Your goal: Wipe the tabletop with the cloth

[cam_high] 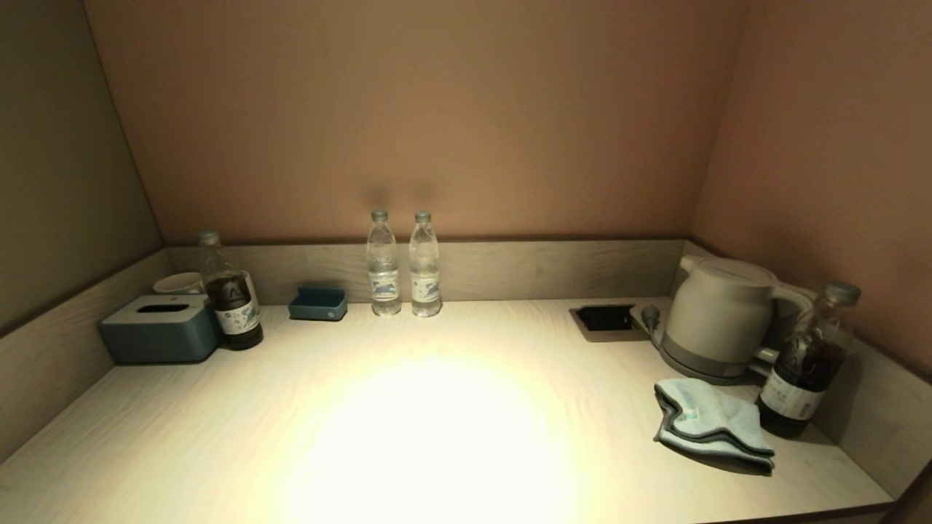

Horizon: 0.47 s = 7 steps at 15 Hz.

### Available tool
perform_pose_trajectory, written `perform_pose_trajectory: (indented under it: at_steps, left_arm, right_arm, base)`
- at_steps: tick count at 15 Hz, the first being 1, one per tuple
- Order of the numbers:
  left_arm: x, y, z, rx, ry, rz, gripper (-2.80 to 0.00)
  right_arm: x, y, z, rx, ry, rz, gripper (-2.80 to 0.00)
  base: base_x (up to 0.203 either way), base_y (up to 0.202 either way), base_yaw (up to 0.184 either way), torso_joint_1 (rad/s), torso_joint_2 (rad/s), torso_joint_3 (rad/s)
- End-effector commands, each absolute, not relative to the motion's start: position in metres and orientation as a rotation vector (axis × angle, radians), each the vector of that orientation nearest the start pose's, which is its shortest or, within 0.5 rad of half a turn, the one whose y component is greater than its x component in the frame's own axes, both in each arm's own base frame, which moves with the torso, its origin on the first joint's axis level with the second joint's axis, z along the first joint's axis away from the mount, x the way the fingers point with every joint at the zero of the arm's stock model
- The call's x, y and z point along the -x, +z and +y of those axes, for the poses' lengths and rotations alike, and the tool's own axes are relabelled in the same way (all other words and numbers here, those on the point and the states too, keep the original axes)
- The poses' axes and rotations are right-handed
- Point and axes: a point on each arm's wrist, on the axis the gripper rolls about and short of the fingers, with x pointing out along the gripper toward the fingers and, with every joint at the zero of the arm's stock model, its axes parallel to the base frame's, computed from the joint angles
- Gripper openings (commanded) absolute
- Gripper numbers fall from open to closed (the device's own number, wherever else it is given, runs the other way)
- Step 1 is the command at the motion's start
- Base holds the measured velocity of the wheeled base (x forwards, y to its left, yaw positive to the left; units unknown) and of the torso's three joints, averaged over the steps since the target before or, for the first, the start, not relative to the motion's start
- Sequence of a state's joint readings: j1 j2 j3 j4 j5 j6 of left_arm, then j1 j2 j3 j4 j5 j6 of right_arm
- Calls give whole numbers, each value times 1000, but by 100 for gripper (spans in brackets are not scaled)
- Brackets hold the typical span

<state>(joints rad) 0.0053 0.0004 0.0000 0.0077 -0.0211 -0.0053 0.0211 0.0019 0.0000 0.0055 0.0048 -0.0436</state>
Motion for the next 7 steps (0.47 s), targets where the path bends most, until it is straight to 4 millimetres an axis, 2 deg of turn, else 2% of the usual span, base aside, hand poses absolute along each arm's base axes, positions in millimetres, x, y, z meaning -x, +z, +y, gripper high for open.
perform_pose_trajectory:
  at_steps: [1, 7]
  left_arm:
    - [23, 75, -1, 6, -15, 8, -280]
    - [23, 75, -1, 6, -15, 8, -280]
  right_arm:
    - [23, 75, 0, 43, 26, 7, -280]
    - [23, 75, 0, 43, 26, 7, -280]
  base:
    - [0, 0, 0, 0, 0, 0]
    - [0, 0, 0, 0, 0, 0]
